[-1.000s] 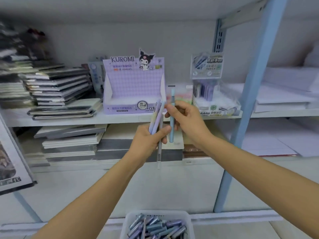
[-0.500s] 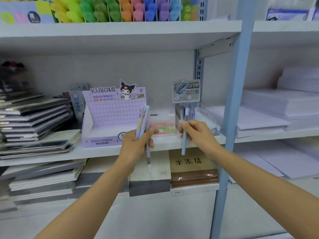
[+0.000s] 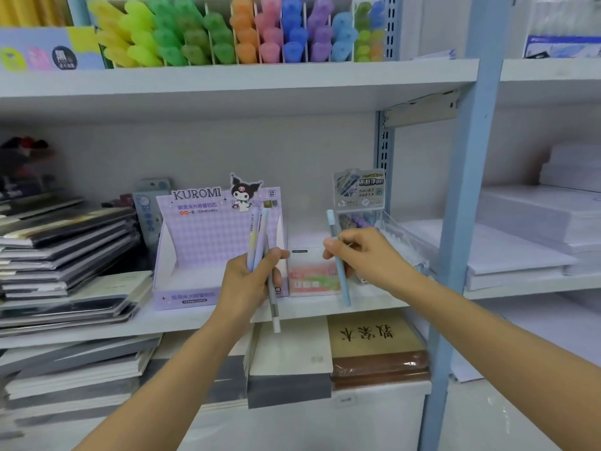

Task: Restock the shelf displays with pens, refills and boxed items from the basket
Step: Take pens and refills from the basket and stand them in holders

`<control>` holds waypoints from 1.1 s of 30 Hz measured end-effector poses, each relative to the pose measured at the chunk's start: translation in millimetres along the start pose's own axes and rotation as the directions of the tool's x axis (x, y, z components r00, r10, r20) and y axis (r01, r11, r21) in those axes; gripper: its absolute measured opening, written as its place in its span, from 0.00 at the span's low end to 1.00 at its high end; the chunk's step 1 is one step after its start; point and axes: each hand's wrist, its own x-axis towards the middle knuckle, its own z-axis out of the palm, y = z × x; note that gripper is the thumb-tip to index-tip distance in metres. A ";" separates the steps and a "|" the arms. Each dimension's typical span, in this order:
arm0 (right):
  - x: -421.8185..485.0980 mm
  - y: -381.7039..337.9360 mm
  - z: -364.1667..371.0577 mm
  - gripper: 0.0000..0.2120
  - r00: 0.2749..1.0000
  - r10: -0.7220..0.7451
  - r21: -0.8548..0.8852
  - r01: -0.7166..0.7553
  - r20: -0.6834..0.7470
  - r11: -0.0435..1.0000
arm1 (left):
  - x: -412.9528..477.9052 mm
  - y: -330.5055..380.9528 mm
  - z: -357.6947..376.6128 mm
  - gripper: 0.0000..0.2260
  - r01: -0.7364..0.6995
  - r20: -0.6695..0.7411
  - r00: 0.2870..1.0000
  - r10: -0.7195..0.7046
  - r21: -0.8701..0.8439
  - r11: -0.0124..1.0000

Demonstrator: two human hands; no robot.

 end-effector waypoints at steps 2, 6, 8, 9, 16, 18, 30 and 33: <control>-12.8 -7.2 -4.8 0.12 0.999 -0.004 -0.025 0.005 0.046 1.000 | 0.2 6.5 1.8 0.10 -0.035 0.004 0.999 0.035 -0.003 0.999; -23.4 -26.6 -17.9 0.11 0.998 -0.012 -0.056 0.016 0.067 0.998 | 0.3 19.3 5.5 0.11 -0.082 -0.008 0.997 0.082 -0.030 0.996; -17.3 -41.2 -28.0 0.11 0.998 -0.067 0.084 0.067 0.001 0.994 | 1.4 27.6 6.0 0.11 -0.097 0.012 0.995 0.097 -0.040 0.995; -11.6 -49.2 -32.4 0.10 0.994 -0.092 0.194 0.101 -0.052 0.976 | 2.4 32.4 6.2 0.11 -0.104 0.032 0.994 0.106 -0.043 0.994; 32.0 -72.8 -17.7 0.08 0.974 -0.153 0.433 0.211 -0.166 0.877 | 15.3 55.4 12.7 0.10 -0.133 0.216 0.969 0.123 0.031 0.991; 38.4 -70.2 -15.1 0.09 0.973 -0.142 0.473 0.213 -0.183 0.855 | 20.1 54.2 8.8 0.10 -0.133 0.204 0.972 0.119 0.056 0.990; 70.4 -32.3 -30.4 0.04 0.944 -0.134 0.209 0.202 -0.300 0.957 | 56.2 41.6 -13.4 0.12 0.015 0.209 0.978 -0.025 0.049 0.999; 77.6 -21.4 -11.2 0.03 0.973 -0.127 0.052 0.140 -0.195 0.989 | 59.5 36.1 -14.6 0.12 0.034 0.218 0.975 -0.046 0.057 0.998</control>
